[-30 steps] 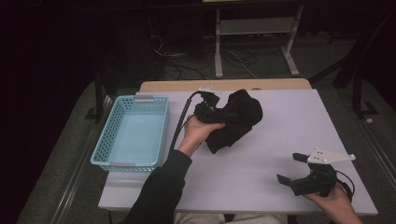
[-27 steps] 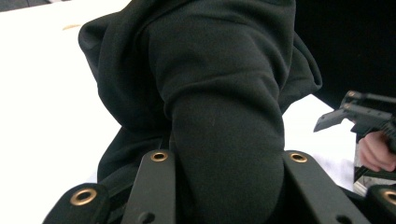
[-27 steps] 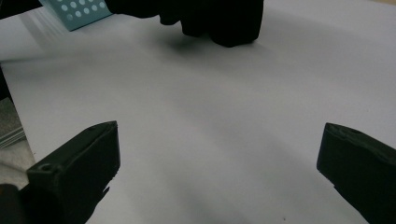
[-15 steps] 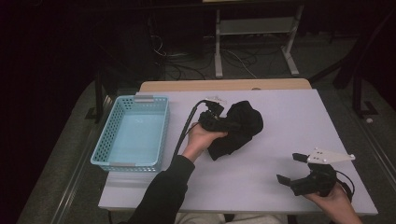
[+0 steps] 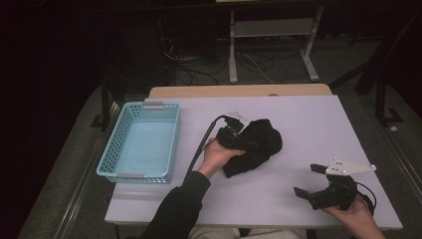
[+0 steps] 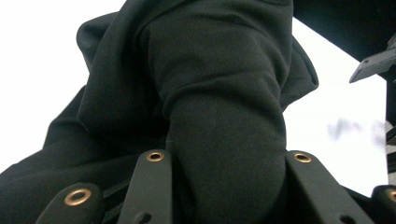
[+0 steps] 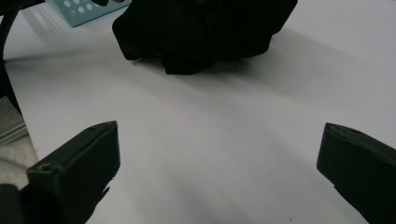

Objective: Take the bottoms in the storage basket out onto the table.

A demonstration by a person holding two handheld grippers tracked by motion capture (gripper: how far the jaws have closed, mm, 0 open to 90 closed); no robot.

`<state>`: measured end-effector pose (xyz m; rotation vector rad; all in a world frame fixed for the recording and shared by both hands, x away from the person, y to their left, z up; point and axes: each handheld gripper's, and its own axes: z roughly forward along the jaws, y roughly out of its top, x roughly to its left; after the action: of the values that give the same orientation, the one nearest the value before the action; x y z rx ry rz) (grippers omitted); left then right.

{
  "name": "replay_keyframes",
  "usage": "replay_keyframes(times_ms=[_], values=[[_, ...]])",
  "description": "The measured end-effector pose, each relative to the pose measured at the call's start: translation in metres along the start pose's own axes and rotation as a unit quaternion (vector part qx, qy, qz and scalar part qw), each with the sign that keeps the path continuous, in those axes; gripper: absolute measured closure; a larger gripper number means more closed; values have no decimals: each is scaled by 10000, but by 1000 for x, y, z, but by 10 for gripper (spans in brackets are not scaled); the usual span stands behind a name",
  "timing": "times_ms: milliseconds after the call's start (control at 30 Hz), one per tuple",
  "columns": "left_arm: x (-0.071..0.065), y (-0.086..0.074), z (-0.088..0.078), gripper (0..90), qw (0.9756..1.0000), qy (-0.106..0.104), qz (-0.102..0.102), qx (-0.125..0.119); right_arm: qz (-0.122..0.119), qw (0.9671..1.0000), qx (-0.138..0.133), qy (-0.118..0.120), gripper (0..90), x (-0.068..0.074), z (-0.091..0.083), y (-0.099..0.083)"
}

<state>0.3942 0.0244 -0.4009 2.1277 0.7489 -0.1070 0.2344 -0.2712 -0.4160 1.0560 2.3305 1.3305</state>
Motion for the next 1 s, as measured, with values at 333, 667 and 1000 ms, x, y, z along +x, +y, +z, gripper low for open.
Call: replay_keyframes(times_ms=[333, 667, 1000], values=[[1, -4, 8, 493, 10000, 74, 13, -30, -1, 10000, -1, 0, 0, 0, 1, 0], [2, -2, -2, 300, 9995, 224, -79, -199, -1, 10000, 10, 1, 0, 1, 1, 0], [0, 1, -18, 96, 9993, 226, -70, -282, -9, 10000, 21, 10, 0, 2, 1, 0]])
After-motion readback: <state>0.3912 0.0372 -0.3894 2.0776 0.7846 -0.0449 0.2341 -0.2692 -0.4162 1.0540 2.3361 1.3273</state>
